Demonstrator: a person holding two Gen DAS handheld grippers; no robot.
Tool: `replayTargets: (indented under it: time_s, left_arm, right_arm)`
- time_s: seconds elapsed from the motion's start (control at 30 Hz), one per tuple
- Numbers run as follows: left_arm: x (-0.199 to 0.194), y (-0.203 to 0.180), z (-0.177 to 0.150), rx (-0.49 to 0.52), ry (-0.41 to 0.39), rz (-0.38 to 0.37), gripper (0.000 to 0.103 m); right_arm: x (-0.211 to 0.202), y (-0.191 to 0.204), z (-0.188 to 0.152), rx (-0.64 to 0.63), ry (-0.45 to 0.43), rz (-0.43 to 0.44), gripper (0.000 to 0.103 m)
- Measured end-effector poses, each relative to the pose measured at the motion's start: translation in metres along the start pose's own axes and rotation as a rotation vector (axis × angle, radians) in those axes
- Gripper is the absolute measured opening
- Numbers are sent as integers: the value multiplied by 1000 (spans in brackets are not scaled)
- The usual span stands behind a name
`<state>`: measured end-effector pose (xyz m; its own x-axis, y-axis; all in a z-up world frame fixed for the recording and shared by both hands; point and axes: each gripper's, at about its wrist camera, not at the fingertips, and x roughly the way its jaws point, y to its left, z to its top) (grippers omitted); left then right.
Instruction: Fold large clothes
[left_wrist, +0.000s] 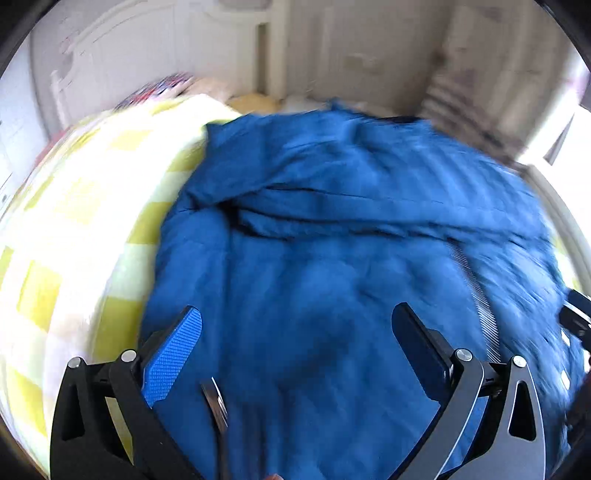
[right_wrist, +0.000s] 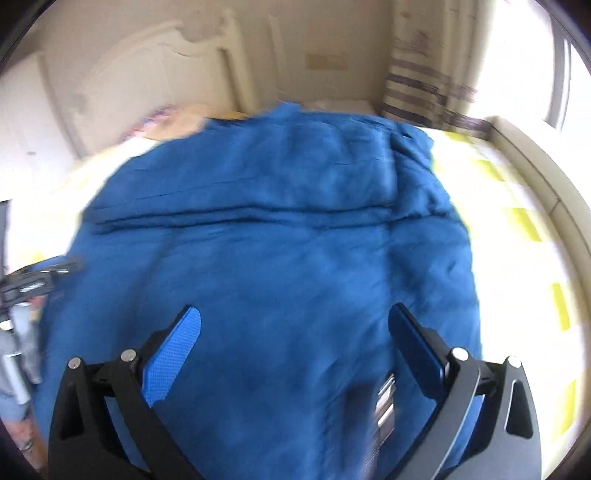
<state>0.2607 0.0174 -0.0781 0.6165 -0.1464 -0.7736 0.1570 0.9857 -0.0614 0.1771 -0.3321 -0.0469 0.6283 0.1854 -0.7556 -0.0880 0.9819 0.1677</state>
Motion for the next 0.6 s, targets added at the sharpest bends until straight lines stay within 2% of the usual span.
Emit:
replayTargets:
  time_s: [0.07, 0.1, 0.13, 0.2, 0.27, 0.33, 0.4, 0.47, 0.57, 0.6]
  left_arm:
    - [-24, -21, -19, 90, -32, -23, 99]
    - [-30, -32, -32, 138, -28, -20, 99]
    - [-30, -39, -40, 167, -13, -11, 99]
    - [-12, -52, -65, 236, 73, 37, 99]
    - [-8, -50, -75, 226, 45, 26, 99]
    - [-9, -44, -73, 210, 71, 3, 99]
    - [-18, -38, -76, 196, 70, 27, 99]
    - [-32, -31, -82, 195, 47, 5, 99]
    - [-38, -14, -103, 212, 30, 64, 99]
    - [-36, -7, -109, 189, 28, 30, 99]
  right_arm:
    - [-12, 20, -14, -79, 3, -1, 101]
    - [-10, 30, -23, -127, 34, -17, 101]
    - [-2, 39, -33, -180, 87, -48, 101]
    - [15, 50, -50, -247, 152, -110, 101]
    - [12, 46, -51, -221, 133, -97, 101]
    - [9, 43, -48, -203, 138, -105, 101]
    - [-2, 41, -49, -186, 120, -116, 101]
    - [-16, 39, -56, -183, 96, -95, 101]
    - [-15, 35, -75, -203, 127, -162, 101]
    - [-14, 33, -79, -189, 106, -144, 101]
